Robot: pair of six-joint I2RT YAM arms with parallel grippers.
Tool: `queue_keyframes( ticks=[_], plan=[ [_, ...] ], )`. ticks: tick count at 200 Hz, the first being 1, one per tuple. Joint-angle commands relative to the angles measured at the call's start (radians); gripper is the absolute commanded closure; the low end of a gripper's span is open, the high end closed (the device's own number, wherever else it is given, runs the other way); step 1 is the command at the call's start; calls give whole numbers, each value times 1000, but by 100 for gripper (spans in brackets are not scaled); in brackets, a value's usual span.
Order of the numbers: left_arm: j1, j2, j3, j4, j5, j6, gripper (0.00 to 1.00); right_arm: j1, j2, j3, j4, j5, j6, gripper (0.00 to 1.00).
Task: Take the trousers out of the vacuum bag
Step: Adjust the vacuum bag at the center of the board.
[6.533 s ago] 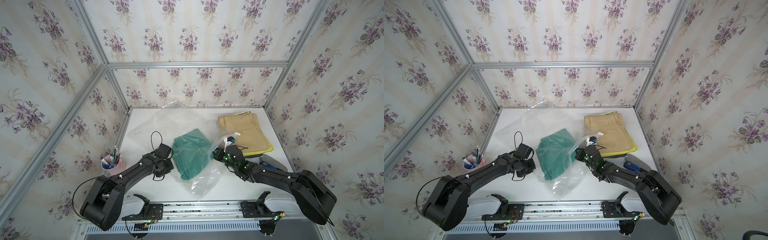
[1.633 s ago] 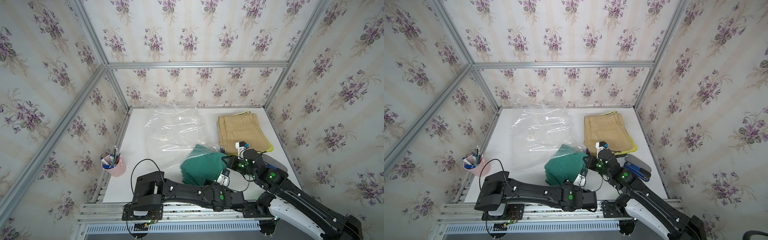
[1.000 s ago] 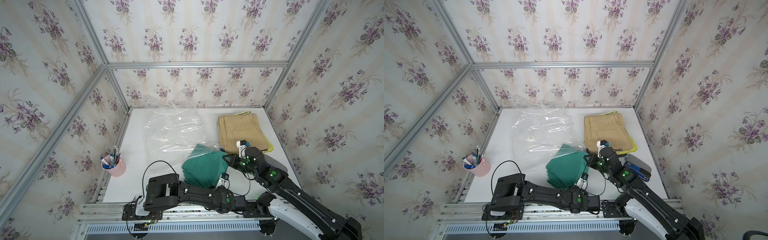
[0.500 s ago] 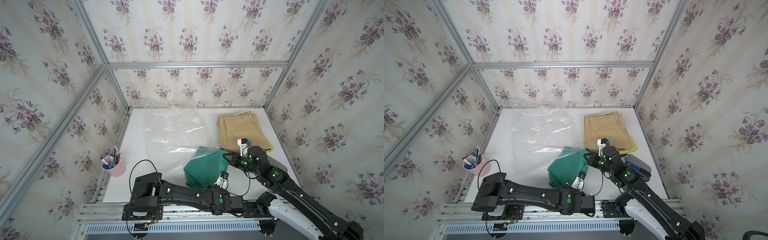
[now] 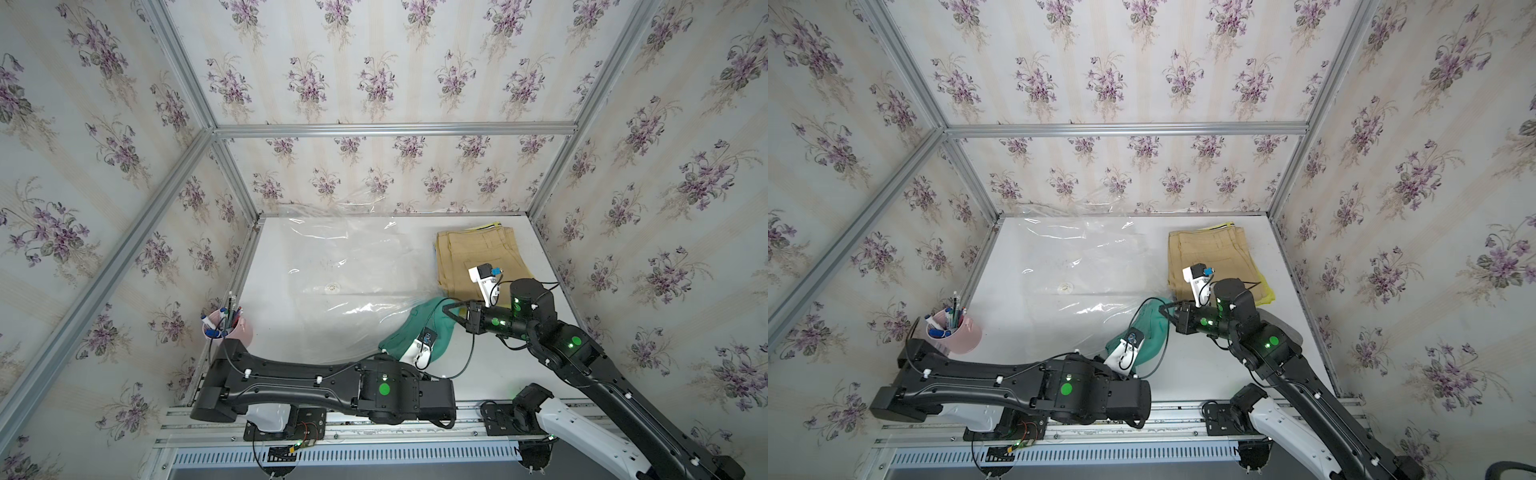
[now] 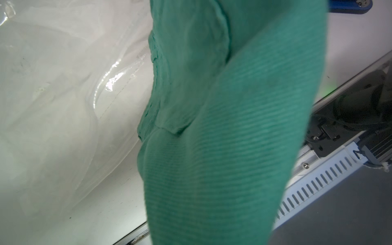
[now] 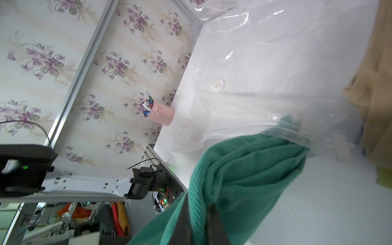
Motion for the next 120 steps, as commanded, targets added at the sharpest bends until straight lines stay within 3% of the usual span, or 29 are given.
queue_keyframes(
  ticks=[1,67,120],
  plan=[
    [0,-81,26,-85,-32,84,100,0,8,51,-46,-137,-131,100],
    [1,-155,150,-134,34,267,98,0,-4,130,32,-349,-204,100],
    [19,-93,390,-184,-47,401,97,0,-26,196,106,-185,-188,100]
  ],
)
